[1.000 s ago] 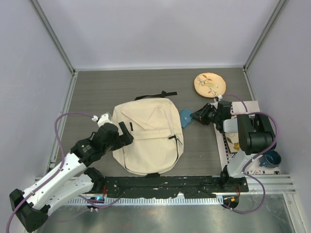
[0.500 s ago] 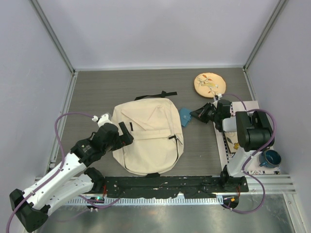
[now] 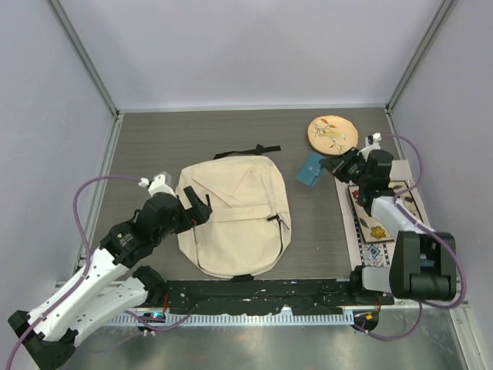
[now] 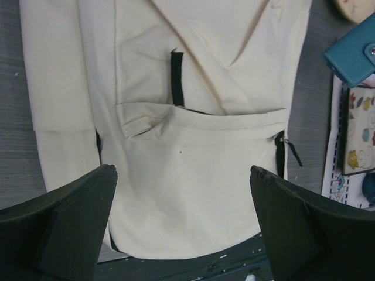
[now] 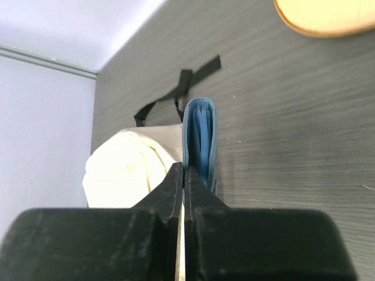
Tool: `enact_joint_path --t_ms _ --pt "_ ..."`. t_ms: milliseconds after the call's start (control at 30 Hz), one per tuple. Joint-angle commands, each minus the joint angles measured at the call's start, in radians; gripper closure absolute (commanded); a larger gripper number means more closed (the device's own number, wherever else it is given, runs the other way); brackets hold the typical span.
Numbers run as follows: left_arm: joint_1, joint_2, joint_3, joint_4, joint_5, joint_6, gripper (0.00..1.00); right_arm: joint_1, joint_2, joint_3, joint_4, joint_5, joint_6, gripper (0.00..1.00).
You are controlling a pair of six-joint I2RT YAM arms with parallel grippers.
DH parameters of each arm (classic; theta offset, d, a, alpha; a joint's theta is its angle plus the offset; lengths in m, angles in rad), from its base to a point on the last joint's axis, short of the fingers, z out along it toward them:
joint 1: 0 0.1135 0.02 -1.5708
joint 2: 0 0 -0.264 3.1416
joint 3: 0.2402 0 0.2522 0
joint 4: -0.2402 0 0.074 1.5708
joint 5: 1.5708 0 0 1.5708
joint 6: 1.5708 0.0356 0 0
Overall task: Pack the student bag
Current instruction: Pick up the personal item from the center of the board.
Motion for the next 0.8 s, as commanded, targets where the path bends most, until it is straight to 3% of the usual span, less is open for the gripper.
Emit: enact_joint_path --t_ms 0,133,300,533,767 --pt "0.004 -0.008 0.079 0.113 0.044 0.053 0.01 -0.013 -0.168 0.072 -0.166 0.002 -0.069 0.99" --pt "0.004 0.026 0.108 0.255 0.121 0.092 0.0 -0.012 -0.274 0.103 -0.21 -0.087 -0.035 0.99" --pt "0.006 0.095 0.122 0.456 0.253 0.132 0.0 0.008 -0.326 0.103 -0.13 -0.301 0.067 0.99" --pt "0.004 0.273 0.134 0.761 0.452 0.152 0.0 0.12 -0.394 0.082 -0.039 -0.374 0.192 0.99" --pt "0.004 0.382 0.148 0.926 0.572 0.145 0.0 0.249 -0.412 0.046 0.164 -0.388 0.377 0.99"
